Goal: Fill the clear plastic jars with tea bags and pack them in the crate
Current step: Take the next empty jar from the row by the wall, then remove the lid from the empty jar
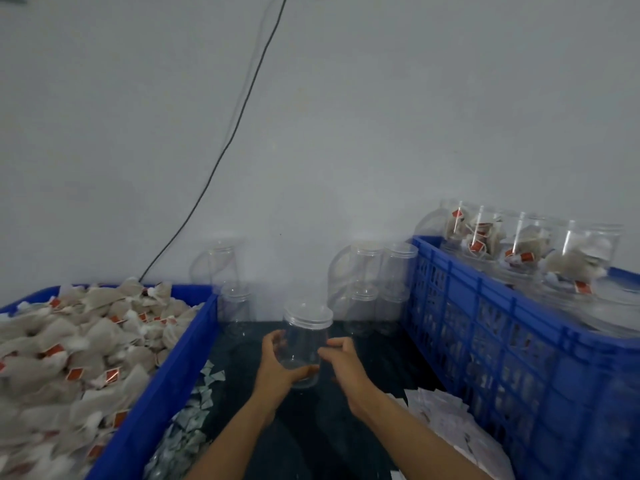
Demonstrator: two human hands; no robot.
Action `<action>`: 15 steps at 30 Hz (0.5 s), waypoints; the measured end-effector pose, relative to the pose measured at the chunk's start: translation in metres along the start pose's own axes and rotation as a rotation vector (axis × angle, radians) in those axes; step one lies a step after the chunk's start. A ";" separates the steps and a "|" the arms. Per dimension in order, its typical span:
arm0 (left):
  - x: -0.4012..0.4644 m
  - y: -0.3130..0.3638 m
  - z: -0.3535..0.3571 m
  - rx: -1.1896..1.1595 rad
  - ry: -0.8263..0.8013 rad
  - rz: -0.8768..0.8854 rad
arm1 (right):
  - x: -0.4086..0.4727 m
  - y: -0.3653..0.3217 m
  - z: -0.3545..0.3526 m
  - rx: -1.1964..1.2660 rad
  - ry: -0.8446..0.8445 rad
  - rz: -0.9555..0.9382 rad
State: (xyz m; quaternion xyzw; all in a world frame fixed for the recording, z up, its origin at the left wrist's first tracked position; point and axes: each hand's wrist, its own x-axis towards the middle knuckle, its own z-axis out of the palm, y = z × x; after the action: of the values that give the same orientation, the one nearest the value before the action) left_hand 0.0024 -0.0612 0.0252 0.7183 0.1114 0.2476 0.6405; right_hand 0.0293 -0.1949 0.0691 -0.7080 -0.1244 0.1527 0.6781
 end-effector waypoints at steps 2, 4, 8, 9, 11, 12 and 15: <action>-0.017 -0.005 -0.001 -0.030 -0.010 -0.019 | -0.011 0.006 0.000 0.064 0.043 -0.001; -0.030 -0.011 -0.002 -0.026 0.001 -0.028 | -0.016 0.013 -0.002 0.116 0.042 0.003; -0.042 -0.023 -0.002 0.079 0.059 0.016 | -0.014 0.028 -0.004 0.215 0.005 -0.075; -0.043 -0.025 -0.002 0.123 0.079 0.061 | -0.012 0.031 -0.003 0.234 0.013 -0.106; -0.044 -0.028 -0.001 0.219 0.103 0.161 | -0.009 0.035 0.000 0.251 0.032 -0.159; -0.043 -0.029 -0.001 0.262 0.106 0.209 | -0.008 0.037 0.002 0.250 0.040 -0.183; -0.044 -0.033 0.000 0.380 0.124 0.310 | -0.003 0.046 0.005 0.249 0.102 -0.264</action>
State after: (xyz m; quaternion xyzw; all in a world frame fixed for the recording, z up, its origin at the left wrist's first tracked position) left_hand -0.0297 -0.0769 -0.0159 0.8178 0.0838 0.3611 0.4402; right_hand 0.0230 -0.1942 0.0235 -0.6028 -0.1618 0.0404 0.7802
